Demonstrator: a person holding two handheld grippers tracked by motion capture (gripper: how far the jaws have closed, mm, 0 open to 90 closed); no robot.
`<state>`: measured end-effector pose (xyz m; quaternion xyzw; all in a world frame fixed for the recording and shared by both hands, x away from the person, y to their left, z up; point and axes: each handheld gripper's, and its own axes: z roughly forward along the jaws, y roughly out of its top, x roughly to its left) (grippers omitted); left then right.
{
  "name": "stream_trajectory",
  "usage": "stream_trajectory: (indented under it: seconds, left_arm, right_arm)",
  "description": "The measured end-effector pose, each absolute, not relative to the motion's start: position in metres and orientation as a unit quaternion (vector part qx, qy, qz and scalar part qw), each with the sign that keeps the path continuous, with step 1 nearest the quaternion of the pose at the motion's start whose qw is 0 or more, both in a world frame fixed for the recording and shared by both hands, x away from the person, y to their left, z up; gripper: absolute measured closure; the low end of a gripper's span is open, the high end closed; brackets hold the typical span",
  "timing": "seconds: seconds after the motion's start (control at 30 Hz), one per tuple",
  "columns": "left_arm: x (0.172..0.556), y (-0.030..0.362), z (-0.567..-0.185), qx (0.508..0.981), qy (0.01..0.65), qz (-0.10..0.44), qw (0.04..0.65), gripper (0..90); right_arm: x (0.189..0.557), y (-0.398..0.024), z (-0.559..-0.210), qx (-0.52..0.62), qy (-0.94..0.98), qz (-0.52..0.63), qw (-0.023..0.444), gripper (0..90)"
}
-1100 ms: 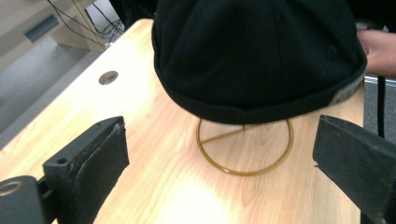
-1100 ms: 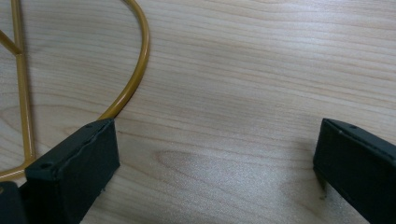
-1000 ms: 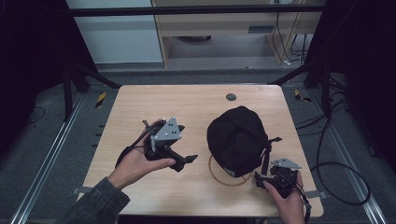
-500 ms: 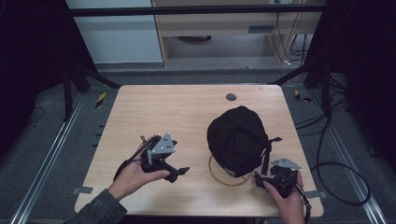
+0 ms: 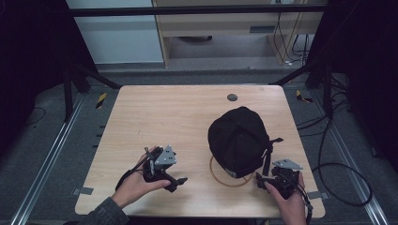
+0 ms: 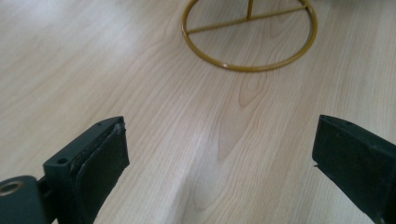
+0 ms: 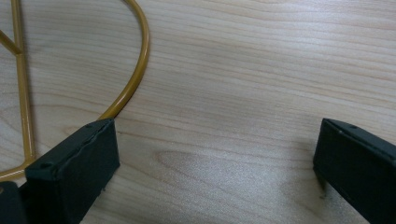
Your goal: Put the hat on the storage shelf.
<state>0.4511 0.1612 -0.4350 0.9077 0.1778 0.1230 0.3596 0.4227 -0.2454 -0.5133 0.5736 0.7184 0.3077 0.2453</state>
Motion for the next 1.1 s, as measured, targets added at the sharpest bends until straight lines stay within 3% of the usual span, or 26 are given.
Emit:
stream_trajectory:
  seconds: [1.1]
  left_arm:
    - [0.463, 0.212, -0.497, 0.902, 0.260, 0.120, 0.324, 3.6]
  right_arm:
    - [0.422, -0.245, -0.513, 0.573, 0.719, 0.308, 0.245, 0.4]
